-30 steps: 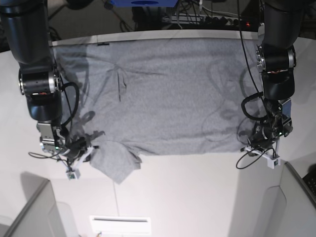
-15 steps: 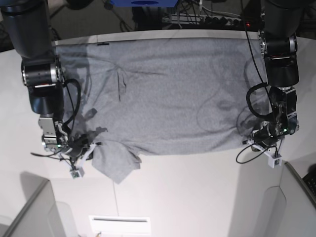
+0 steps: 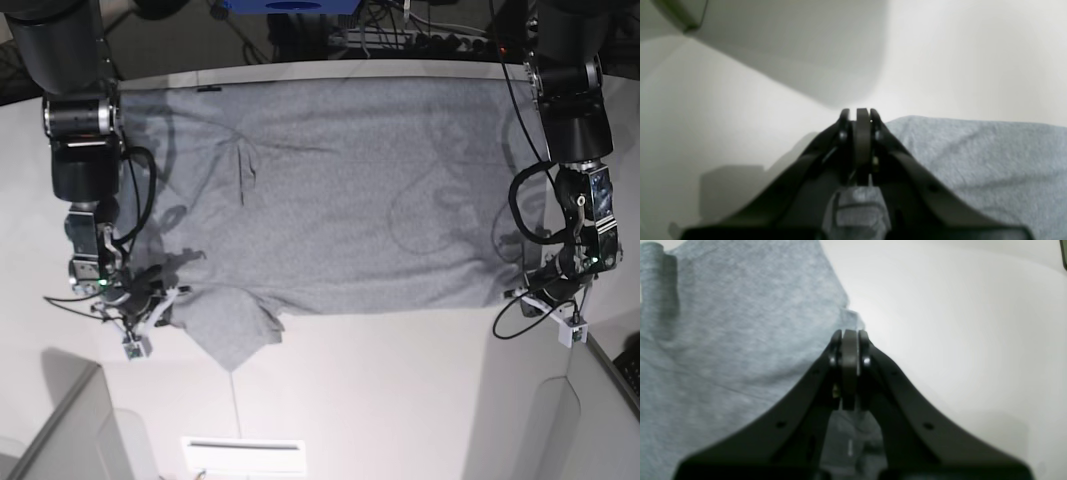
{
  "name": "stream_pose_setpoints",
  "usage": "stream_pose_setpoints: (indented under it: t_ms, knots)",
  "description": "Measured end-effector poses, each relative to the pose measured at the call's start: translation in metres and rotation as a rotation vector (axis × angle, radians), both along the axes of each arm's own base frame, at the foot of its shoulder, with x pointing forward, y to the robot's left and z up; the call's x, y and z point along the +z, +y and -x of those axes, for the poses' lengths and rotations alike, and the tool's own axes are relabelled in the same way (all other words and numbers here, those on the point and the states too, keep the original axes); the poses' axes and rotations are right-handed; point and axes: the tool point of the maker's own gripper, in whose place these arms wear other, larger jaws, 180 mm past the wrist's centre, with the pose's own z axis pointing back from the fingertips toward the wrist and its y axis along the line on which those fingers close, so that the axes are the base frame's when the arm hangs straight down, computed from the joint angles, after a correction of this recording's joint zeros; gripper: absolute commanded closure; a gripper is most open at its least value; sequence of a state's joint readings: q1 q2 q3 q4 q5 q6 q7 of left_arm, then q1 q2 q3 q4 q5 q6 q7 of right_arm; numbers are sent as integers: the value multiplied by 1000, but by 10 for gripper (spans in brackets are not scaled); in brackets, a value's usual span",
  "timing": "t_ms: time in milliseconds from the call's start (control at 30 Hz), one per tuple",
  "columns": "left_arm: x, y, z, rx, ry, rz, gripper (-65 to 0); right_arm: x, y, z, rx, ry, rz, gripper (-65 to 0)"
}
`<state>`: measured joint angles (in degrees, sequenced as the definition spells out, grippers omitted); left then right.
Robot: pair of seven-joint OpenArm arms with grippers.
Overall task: Fold the T-shirt properly
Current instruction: 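Grasp the hem corners with both grippers, then lift the hem with both grippers and carry it toward the collar edge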
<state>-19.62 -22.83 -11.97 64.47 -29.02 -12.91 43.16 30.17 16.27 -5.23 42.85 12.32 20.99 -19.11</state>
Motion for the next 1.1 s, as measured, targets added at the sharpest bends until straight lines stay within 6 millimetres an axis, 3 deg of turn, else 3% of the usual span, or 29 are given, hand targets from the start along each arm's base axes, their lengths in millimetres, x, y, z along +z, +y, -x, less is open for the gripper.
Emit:
stream_pose_setpoints:
  t_ms: [200, 433, 633, 900, 1100]
  knots:
    - [-5, -1, 11, -8, 12, -13, 0, 2, 4, 7, 18, 16, 22, 0]
    - [17, -12, 12, -52, -39, -39, 0, 27, 5, 4, 44, -23, 63, 0]
    - [33, 9, 25, -5, -45, -53, 0, 31, 14, 10, 72, -23, 70, 0]
    - [25, -1, 44, -36, -28, -67, 0, 27, -4, 18, 12, -8, 56, 0]
    - [40, -5, 44, -57, -68, -95, 0, 24, -1, 21, 15, -4, 47, 0]
